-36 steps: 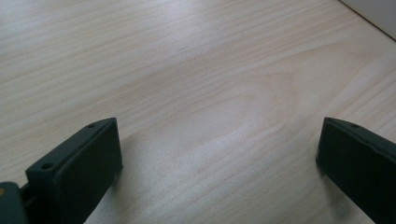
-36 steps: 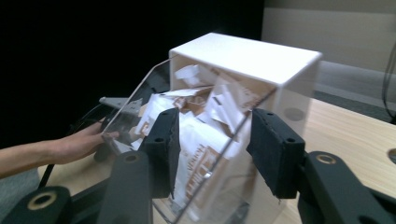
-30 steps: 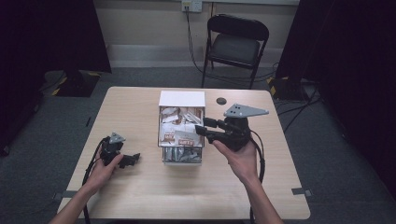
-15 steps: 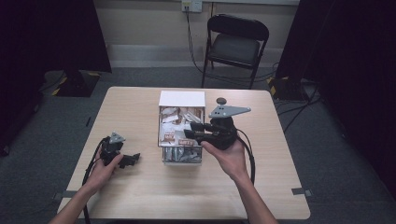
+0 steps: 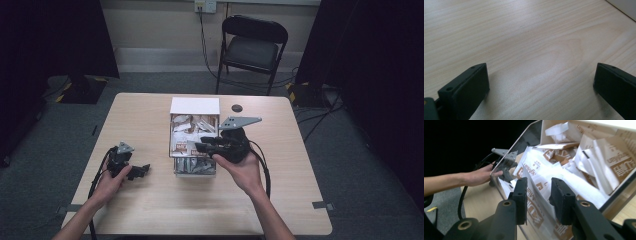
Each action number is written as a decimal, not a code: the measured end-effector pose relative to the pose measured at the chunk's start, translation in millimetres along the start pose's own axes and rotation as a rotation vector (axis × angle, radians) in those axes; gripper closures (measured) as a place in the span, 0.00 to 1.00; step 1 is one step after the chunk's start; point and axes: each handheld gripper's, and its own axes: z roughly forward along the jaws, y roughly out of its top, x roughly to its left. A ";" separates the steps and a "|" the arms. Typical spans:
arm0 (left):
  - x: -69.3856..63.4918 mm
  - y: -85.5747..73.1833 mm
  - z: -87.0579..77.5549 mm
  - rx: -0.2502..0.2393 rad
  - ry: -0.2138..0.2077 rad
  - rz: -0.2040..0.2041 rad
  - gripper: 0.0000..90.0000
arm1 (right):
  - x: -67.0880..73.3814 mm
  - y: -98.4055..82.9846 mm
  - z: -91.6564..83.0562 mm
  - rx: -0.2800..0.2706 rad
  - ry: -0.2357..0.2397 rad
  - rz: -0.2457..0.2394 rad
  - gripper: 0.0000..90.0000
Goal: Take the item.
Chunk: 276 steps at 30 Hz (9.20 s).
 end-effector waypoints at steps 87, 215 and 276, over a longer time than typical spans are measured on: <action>0.3 0.0 -0.3 0.004 0.000 0.004 0.00 | 6.9 9.7 -32.6 -0.128 0.005 -0.012 1.00; 0.1 0.0 0.0 0.000 -0.001 0.001 0.00 | -118.7 -86.3 -2.0 0.098 -0.240 0.208 1.00; 0.1 0.0 0.0 0.000 -0.001 0.002 0.00 | -147.5 -127.8 38.9 0.143 -0.342 0.291 0.49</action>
